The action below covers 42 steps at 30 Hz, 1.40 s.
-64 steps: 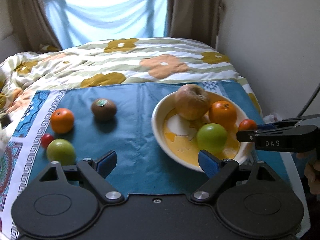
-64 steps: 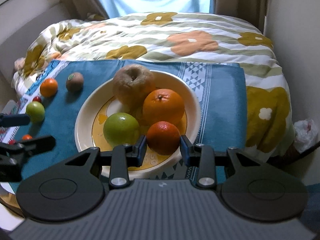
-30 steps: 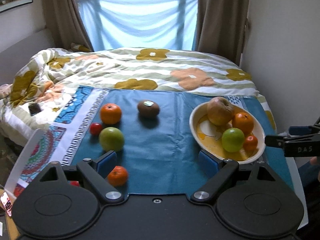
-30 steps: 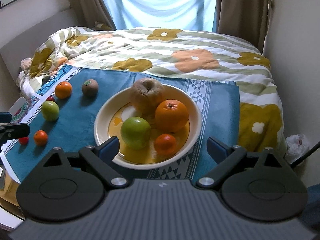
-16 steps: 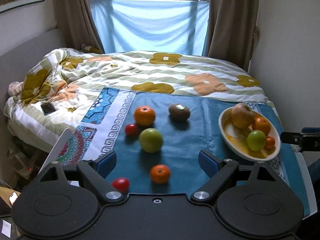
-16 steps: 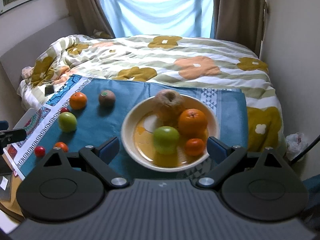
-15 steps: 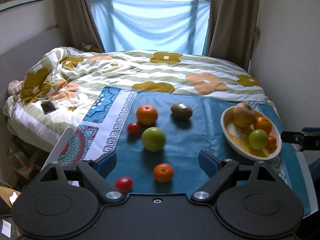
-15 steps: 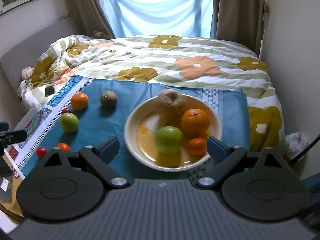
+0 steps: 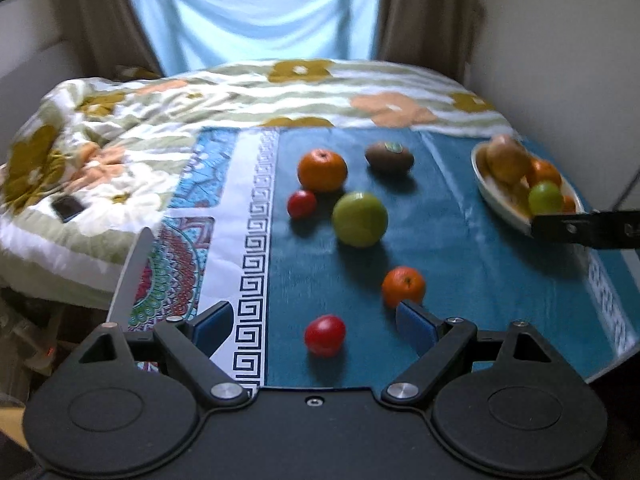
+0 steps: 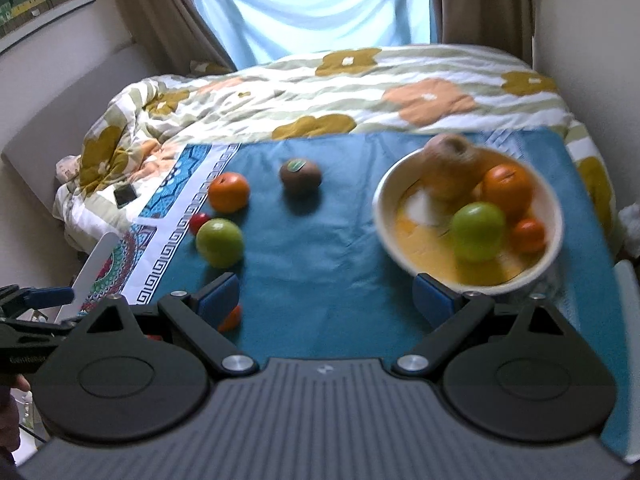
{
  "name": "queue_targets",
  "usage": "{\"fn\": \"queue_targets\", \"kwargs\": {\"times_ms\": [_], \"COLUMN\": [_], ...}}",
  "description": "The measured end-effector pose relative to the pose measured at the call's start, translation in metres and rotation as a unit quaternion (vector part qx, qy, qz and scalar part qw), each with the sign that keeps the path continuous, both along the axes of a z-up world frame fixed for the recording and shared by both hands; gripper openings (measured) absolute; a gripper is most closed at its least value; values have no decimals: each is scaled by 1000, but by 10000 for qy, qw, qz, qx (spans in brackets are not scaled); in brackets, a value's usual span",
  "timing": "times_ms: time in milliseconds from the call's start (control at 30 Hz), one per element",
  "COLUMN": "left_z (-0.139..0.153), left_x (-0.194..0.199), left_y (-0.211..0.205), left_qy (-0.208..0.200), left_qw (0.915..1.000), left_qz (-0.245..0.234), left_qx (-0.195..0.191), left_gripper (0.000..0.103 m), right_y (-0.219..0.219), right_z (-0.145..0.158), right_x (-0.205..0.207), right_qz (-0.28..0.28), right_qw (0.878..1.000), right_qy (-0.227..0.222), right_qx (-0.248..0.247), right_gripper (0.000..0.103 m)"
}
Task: Organize fruits
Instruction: 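Move the left tool back and grasp a red tomato, then grasp the tangerine with the right tool while the left tool holds the red tomato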
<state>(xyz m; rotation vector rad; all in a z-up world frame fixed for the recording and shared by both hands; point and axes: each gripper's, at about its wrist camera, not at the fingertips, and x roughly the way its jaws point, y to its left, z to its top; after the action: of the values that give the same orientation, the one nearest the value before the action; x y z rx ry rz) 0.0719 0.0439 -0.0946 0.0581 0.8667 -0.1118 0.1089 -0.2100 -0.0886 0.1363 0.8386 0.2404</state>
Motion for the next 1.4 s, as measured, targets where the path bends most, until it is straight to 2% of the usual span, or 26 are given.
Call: {"fn": "queue_targets", "kwargs": {"times_ms": [167,333,500,667,733,800,867,900,1133,1400], "left_z": [-22,-40,-55,-61,-64,-66,-67,-67,-67,-66], "left_x": [11,21,29,31,31,31,30,30,28,25], "left_y": [7,10,14,13,12,11,10,9,11,25], "left_qy": [161,201,361,405,419,408,341,318,261,305], "left_qw": [9980,9945,9916,9885,9876,9873,9870,9869,9870,9911], "left_qz": [-602,-1006,-1239,-1458,-1513,-1536,-1568,-1582,-1579,-1275], "left_qx": [123,197,75,36,35,25,39,59,174,223], "left_gripper": [85,78,64,60,52,50,41,33,33,33], "right_y": [33,61,78,88,91,94,95,96,102,110], "right_z": [-23,-40,-50,-56,-57,-59,-60,-61,-65,-69], "right_x": [5,10,12,15,15,16,16,17,20,22], "right_qz": [-69,-77,-112,-135,-139,-125,-90,-69,-2,172], "right_qw": [9996,9989,9984,9981,9980,9980,9979,9978,9975,9974], "right_qy": [258,456,554,603,613,621,633,657,684,692], "right_qx": [-11,-43,-16,-30,-55,-84,-101,-112,-157,-138], "right_gripper": [103,103,103,101,101,101,92,91,81,73]}}
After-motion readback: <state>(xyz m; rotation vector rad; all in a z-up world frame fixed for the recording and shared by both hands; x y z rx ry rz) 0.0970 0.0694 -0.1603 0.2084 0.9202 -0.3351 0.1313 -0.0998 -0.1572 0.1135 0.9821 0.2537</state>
